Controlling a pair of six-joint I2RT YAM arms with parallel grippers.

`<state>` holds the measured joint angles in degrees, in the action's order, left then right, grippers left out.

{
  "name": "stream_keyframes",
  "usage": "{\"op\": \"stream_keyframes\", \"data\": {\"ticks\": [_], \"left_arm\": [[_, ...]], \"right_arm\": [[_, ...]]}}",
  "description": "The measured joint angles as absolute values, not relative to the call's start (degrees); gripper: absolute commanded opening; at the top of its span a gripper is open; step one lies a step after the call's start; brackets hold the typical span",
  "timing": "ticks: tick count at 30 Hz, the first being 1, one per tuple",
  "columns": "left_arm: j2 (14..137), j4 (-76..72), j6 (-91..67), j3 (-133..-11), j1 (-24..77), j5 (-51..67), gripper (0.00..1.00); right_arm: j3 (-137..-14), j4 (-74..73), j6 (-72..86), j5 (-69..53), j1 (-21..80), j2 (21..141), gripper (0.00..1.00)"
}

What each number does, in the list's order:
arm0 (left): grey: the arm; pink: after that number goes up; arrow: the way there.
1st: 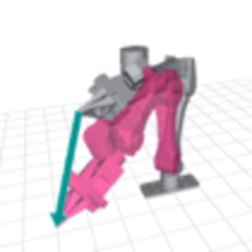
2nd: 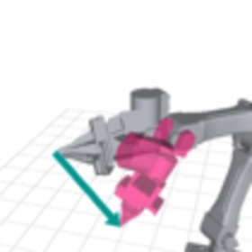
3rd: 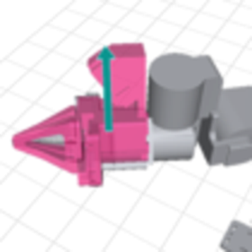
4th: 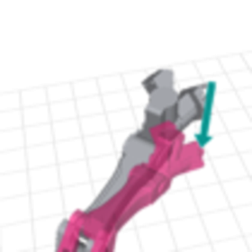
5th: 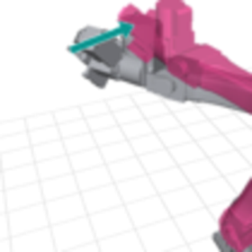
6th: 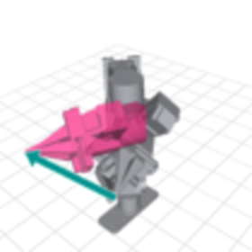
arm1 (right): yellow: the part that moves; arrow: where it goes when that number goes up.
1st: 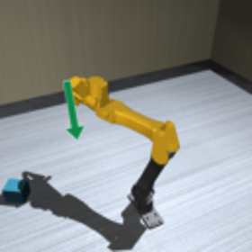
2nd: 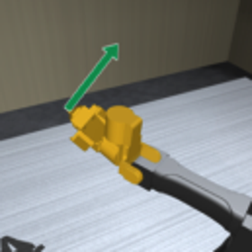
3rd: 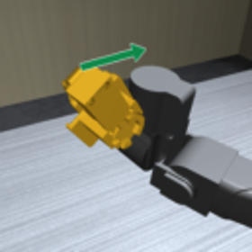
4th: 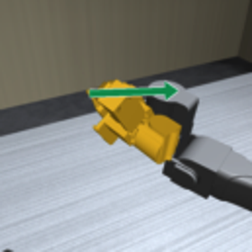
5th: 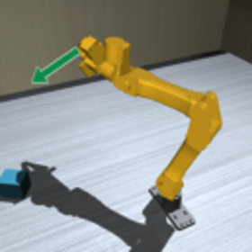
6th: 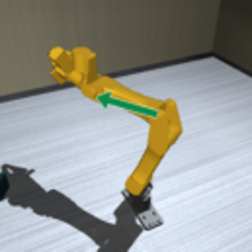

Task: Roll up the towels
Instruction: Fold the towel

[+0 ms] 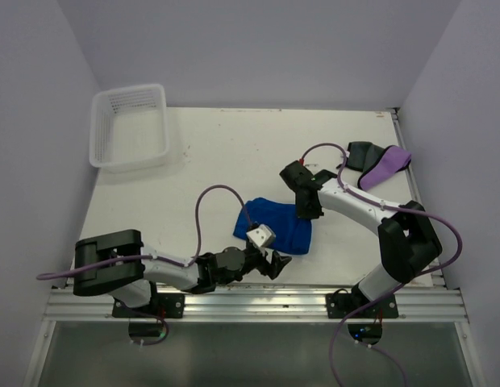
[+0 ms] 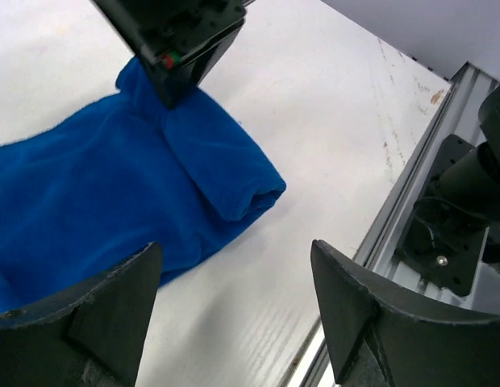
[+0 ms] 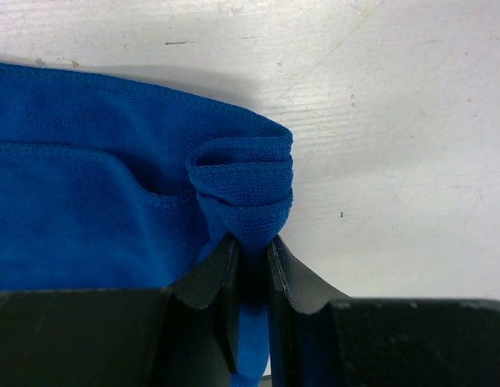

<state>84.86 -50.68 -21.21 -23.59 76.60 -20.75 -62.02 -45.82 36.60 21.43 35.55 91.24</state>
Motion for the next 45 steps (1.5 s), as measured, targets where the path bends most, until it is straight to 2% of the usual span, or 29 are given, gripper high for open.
{"op": "stream_keyframes", "data": {"ticks": [12, 23, 30, 33, 36, 37, 38, 45], "left_arm": [[99.9, -56.9, -4.4, -33.6, 86.1, -28.1, 0.79], [107.2, -60.0, 5.8, -36.8, 87.3, -40.1, 0.79], [109.7, -60.6, 8.3, -38.2, 87.5, -43.2, 0.77], [110.9, -60.6, 8.8, -39.7, 87.5, -44.4, 0.73], [113.0, -59.8, 8.8, -42.9, 87.5, -45.7, 0.57], [113.6, -59.5, 8.7, -43.6, 87.5, -45.8, 0.48], [113.8, -59.2, 8.6, -44.0, 87.5, -46.0, 0.45], [114.0, -58.1, 8.1, -44.1, 87.5, -48.5, 0.36]], "right_arm": [[-62.0, -46.0, 38.9, 17.8, 35.6, 91.2, 0.00], [-61.2, -45.7, 39.1, 15.5, 35.5, 91.2, 0.00], [-60.4, -45.5, 39.5, 14.7, 35.4, 91.1, 0.00], [-60.3, -45.4, 39.7, 14.0, 35.3, 91.1, 0.00], [-60.0, -45.3, 39.9, 13.9, 35.3, 91.1, 0.00], [-59.9, -45.3, 39.9, 13.8, 35.3, 91.1, 0.00], [-59.7, -45.3, 39.9, 13.8, 35.3, 91.1, 0.00], [-59.5, -45.2, 39.9, 13.7, 35.3, 90.6, 0.00]]}}
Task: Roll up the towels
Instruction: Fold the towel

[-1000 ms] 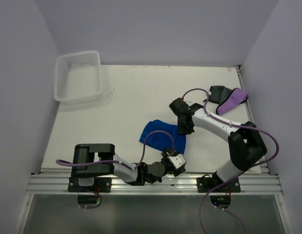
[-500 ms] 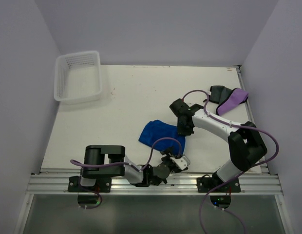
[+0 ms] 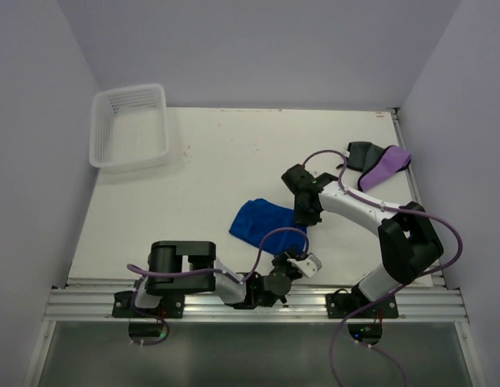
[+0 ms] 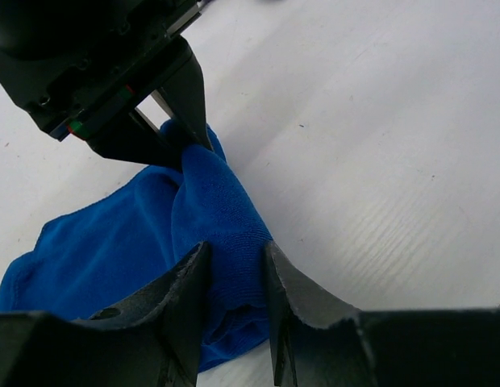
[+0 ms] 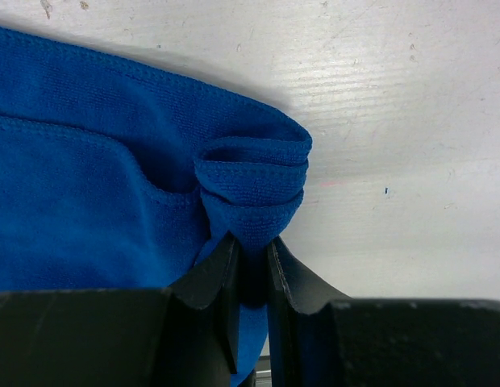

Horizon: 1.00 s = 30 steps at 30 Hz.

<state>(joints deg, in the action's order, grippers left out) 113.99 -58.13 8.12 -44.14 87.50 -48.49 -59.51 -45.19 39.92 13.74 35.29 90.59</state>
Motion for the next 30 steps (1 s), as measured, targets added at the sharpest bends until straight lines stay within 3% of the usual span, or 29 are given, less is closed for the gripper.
{"op": "stream_keyframes", "data": {"ticks": [2, 3, 6, 14, 17, 30], "left_arm": [[114.0, -57.4, 7.7, -44.1, 87.5, -49.1, 0.42], [114.0, -57.0, 7.3, -44.1, 87.5, -49.6, 0.53], [114.0, -56.2, 6.1, -43.9, 87.5, -50.5, 0.71], [114.0, -54.7, 3.9, -43.2, 87.4, -51.3, 0.75], [114.0, -54.5, 3.5, -43.0, 87.4, -51.2, 0.71], [114.0, -50.9, -3.6, -42.9, 85.9, -48.9, 0.20]], "right_arm": [[-59.5, -45.2, 39.9, 13.7, 35.2, 90.6, 0.00], [-59.5, -45.2, 39.9, 13.7, 35.2, 90.6, 0.00], [-59.4, -45.2, 39.9, 13.7, 35.2, 90.6, 0.00], [-58.8, -45.2, 39.9, 13.0, 34.9, 90.6, 0.00], [-58.8, -45.2, 39.9, 12.6, 34.9, 90.5, 0.00], [-58.8, -45.0, 39.9, 12.3, 34.7, 90.1, 0.00]]}}
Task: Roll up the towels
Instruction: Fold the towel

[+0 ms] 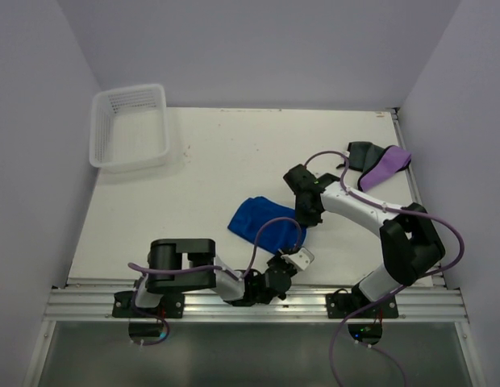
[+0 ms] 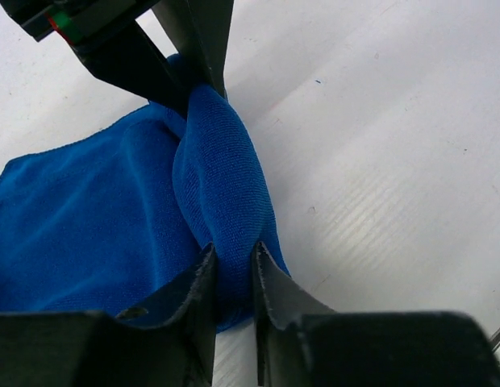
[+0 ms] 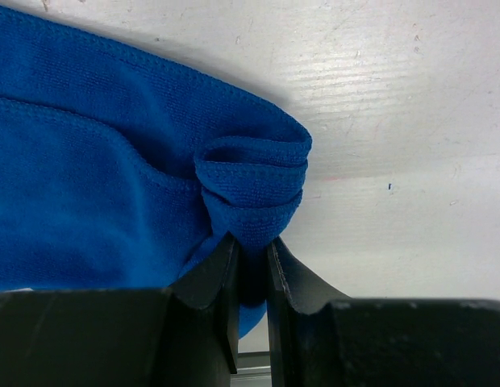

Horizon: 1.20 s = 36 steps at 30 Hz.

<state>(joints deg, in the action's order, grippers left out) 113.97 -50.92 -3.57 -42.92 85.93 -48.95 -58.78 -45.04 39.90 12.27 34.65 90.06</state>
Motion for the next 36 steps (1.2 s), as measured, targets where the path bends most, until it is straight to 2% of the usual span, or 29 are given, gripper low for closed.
{"op": "stream_keyframes", "data": {"ticks": [2, 8, 11, 13, 16, 24, 31, 36], "left_arm": [[113.7, -50.7, -4.9, -42.8, 85.7, -48.3, 0.13], [109.7, -49.5, -9.5, -40.4, 84.8, -44.7, 0.01], [107.3, -48.6, -13.0, -38.9, 84.2, -41.8, 0.00], [106.2, -48.5, -15.3, -37.9, 83.7, -39.9, 0.00], [104.8, -48.6, -19.1, -36.3, 82.8, -37.2, 0.00], [103.1, -49.7, -29.1, -32.5, 79.9, -31.1, 0.00], [102.2, -53.5, -36.7, -28.7, 76.9, -26.7, 0.00], [102.1, -55.1, -40.2, -27.6, 76.0, -24.8, 0.00]], "right_arm": [[-58.8, -45.0, 39.9, 12.3, 34.4, 89.6, 0.00], [-58.0, -44.8, 40.0, 11.8, 34.1, 88.7, 0.00], [-57.7, -44.7, 40.1, 11.1, 34.0, 88.6, 0.00], [-57.7, -44.7, 40.1, 10.7, 34.0, 88.6, 0.10], [-57.5, -44.5, 40.1, 9.9, 34.0, 88.6, 0.17], [-56.8, -43.7, 40.6, 8.3, 34.0, 88.4, 0.27], [-56.9, -42.7, 40.7, 7.3, 34.1, 88.3, 0.23], [-57.4, -42.8, 40.9, 7.3, 34.1, 89.2, 0.24]]}}
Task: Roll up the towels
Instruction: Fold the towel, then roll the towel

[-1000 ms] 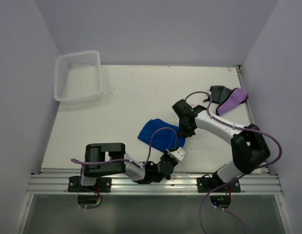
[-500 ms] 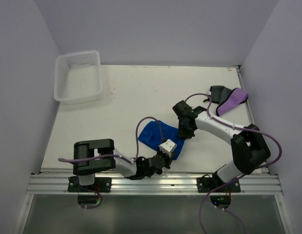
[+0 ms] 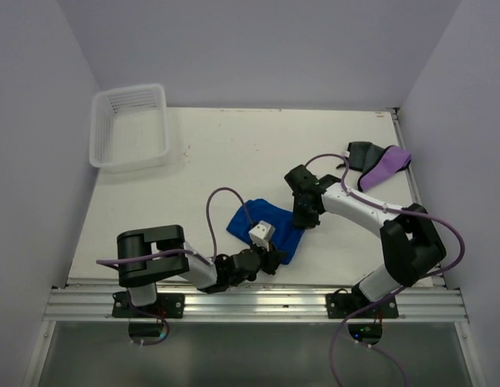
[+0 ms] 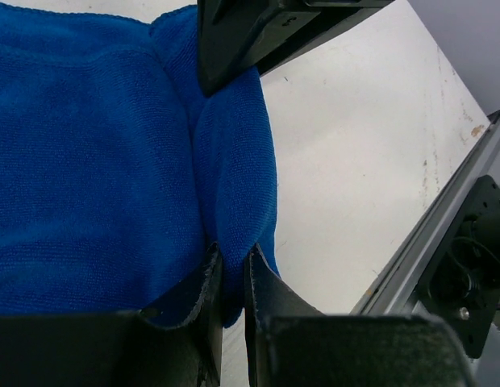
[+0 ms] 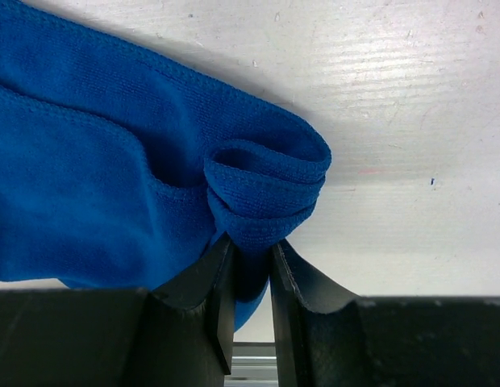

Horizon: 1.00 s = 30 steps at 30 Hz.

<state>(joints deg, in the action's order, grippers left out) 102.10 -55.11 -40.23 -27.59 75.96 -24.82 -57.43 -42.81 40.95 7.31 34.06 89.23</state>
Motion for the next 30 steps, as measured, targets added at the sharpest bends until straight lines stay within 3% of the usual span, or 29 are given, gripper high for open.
{"op": "stream_keyframes", "data": {"ticks": [8, 14, 28, 30], "left_arm": [[101.6, -57.6, -45.1, -25.2, 74.7, -23.5, 0.00], [101.5, -58.3, -48.2, -23.7, 74.7, -23.0, 0.00], [101.2, -60.0, -57.7, -20.6, 74.0, -22.1, 0.00], [101.2, -60.6, -58.8, -20.0, 73.8, -21.8, 0.00]], "right_arm": [[-60.2, -44.0, 41.6, 7.3, 34.1, 92.3, 0.27], [-63.0, -45.0, 42.1, 8.4, 34.0, 94.6, 0.41], [-64.4, -39.6, 43.0, 10.4, 33.6, 91.7, 0.51], [-61.4, -37.8, 43.7, 10.6, 33.6, 87.6, 0.58]]}}
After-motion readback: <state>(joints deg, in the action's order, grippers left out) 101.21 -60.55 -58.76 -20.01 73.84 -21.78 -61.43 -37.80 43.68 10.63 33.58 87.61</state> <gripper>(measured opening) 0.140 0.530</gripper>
